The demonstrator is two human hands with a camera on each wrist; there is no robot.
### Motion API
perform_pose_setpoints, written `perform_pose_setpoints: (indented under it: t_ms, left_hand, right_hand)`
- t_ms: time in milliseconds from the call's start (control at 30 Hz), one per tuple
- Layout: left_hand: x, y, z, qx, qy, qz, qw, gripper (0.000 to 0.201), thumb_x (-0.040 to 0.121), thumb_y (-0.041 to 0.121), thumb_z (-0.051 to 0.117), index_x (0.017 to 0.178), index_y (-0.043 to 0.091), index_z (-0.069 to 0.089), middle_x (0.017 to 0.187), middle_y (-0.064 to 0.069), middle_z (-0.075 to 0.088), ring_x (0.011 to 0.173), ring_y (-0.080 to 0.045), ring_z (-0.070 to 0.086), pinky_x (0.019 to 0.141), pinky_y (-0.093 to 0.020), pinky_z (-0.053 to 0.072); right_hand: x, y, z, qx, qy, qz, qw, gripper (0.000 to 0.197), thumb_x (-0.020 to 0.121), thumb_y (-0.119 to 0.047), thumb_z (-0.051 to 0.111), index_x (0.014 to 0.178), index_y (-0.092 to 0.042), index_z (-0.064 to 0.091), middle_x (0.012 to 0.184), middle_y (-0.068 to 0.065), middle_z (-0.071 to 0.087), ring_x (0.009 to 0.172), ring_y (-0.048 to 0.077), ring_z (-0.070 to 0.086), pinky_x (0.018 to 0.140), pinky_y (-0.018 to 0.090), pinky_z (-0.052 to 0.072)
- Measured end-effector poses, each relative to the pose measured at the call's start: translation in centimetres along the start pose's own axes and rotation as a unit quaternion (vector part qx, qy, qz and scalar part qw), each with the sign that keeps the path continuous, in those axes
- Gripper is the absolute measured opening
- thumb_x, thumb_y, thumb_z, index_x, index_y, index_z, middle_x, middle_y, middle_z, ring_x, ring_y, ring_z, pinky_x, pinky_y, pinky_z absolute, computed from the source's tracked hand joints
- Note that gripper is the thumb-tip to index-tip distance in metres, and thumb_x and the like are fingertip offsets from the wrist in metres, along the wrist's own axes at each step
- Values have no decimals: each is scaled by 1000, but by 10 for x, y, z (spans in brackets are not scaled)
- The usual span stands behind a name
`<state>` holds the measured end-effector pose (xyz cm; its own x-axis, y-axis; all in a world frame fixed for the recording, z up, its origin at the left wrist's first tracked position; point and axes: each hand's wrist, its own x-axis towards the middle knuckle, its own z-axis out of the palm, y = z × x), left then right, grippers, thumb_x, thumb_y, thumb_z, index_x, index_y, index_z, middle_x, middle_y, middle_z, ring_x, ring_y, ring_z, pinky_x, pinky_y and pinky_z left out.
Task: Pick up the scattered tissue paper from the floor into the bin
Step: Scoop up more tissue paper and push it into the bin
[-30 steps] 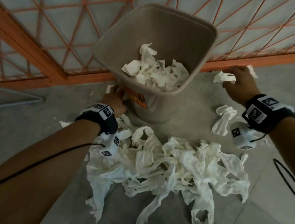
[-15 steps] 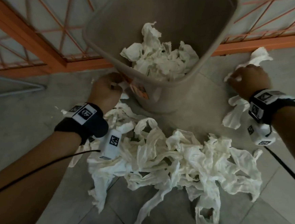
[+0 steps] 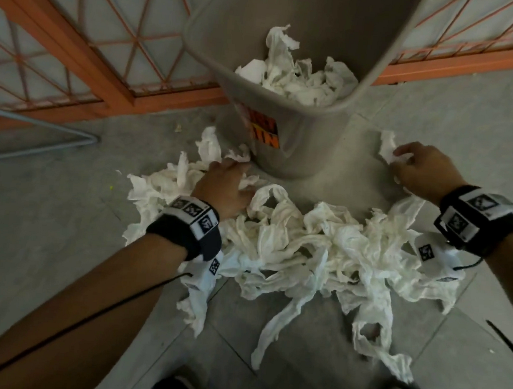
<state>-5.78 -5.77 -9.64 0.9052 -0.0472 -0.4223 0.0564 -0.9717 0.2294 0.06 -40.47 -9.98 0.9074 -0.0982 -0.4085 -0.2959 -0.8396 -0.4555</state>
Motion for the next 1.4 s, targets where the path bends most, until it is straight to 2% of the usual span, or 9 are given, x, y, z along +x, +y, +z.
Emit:
perform_pose_setpoints:
  t_ms: [100,267,400,600,733,867,1000,1167,1400]
  left_hand:
    - [-1,4,1,-17,48,48,998,32,88,27,61,119,19,66,122,-14,61,113,-34,56,95,-40,48]
    - [-11,4,-13,-157,134,44,977,34,82,-1,57,109,17,69,121,-14,56,109,-29,59,97,-33,47]
    - [-30,13,-25,-212,161,94,959,48,83,-2,43,114,24,67,125,-8,61,113,-22,59,102,-33,46]
    - [-57,48,6,-32,13,112,993,62,86,56,55,140,28,40,140,-2,46,128,-28,37,104,-43,38]
    - [-58,49,27,19,0,129,992,59,85,21,62,140,21,43,136,-7,51,125,-29,41,104,-40,40]
    - [-66,44,17,-114,67,139,981,34,77,3,59,106,15,70,106,-4,54,99,-25,57,88,-34,49]
    - [-81,39,-9,-250,172,144,942,36,67,-9,45,86,9,69,99,-5,62,91,-17,60,84,-19,47]
    - [-88,14,-37,-300,249,43,920,29,79,4,44,95,13,66,99,-7,71,78,-21,62,70,-29,49]
    - [-71,-27,4,-55,89,-76,992,59,87,42,58,139,18,44,136,-13,49,124,-38,44,103,-44,40]
  right_hand:
    - [-17,3,13,-52,-42,17,998,67,75,-52,69,128,-20,43,120,11,52,103,32,55,90,41,46]
    - [-29,1,21,-54,-11,-6,998,16,83,-22,61,82,-8,54,93,19,60,88,35,56,73,34,39]
    - [-40,1,22,-15,43,-54,998,19,79,2,50,67,-10,44,88,17,44,79,32,48,69,32,31]
    - [-84,-27,24,140,47,-100,984,27,78,8,37,90,-11,52,88,4,52,74,20,49,62,21,39]
    - [-111,-43,43,42,-85,-162,982,41,83,-36,62,122,-25,50,115,2,51,97,18,54,83,31,44]
    - [-114,-42,64,-138,-131,-194,962,71,76,-56,65,138,-35,39,125,4,53,109,27,57,92,41,48]
    - [-107,-45,72,-140,-80,-231,960,25,86,-23,49,100,-12,68,99,15,69,95,35,63,77,37,48]
    - [-112,-70,69,20,-68,-176,982,51,89,-46,33,69,-10,63,77,12,68,75,29,59,74,41,49]
    - [-104,-108,98,-9,-78,-261,962,39,91,-34,55,127,-21,51,116,13,61,103,34,59,81,32,43]
